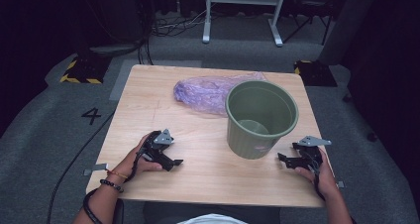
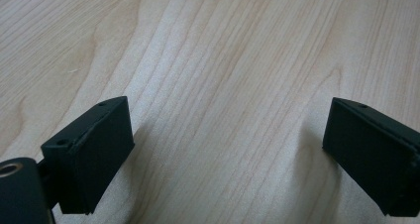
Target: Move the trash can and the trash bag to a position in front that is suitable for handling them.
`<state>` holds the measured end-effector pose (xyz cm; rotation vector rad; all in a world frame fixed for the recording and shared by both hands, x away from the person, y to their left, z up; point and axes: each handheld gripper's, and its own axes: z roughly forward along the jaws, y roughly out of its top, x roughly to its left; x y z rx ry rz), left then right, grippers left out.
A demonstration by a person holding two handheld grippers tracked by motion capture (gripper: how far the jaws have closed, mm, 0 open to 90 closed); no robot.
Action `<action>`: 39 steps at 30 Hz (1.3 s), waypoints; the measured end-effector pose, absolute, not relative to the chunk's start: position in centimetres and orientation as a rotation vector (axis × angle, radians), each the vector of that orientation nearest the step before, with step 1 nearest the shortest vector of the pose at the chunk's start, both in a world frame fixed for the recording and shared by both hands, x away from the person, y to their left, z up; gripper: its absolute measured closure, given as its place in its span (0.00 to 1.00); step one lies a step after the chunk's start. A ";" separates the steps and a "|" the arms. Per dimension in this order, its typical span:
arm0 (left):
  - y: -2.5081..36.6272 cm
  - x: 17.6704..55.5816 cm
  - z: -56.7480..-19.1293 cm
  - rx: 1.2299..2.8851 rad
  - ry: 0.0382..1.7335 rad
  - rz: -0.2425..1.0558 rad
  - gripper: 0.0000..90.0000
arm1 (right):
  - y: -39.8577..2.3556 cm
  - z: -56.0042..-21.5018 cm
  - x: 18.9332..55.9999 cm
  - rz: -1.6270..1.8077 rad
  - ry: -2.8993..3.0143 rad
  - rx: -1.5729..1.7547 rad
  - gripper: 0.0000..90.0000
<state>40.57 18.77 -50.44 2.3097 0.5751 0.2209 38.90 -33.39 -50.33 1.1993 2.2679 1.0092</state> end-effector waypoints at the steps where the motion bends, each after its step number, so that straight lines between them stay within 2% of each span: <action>1: 18.8 40.6 -50.4 2.310 0.575 0.221 0.06 | -33.4 -50.3 38.9 1.009 2.268 1.199 0.20; 20: 18.6 40.8 -50.4 2.316 0.624 0.244 0.03 | -33.4 -50.3 39.0 1.010 2.281 1.185 0.19; 24: 18.2 41.3 -50.3 2.307 0.626 0.248 0.06 | -33.4 -50.3 39.0 1.010 2.280 1.184 0.20; 27: 17.8 41.8 -50.1 2.301 0.624 0.260 0.17 | -33.4 -50.3 39.0 1.011 2.277 1.184 0.20; 39: 14.5 45.1 -49.4 2.271 0.678 0.398 0.18 | -33.4 -50.3 39.0 1.011 2.277 1.184 0.20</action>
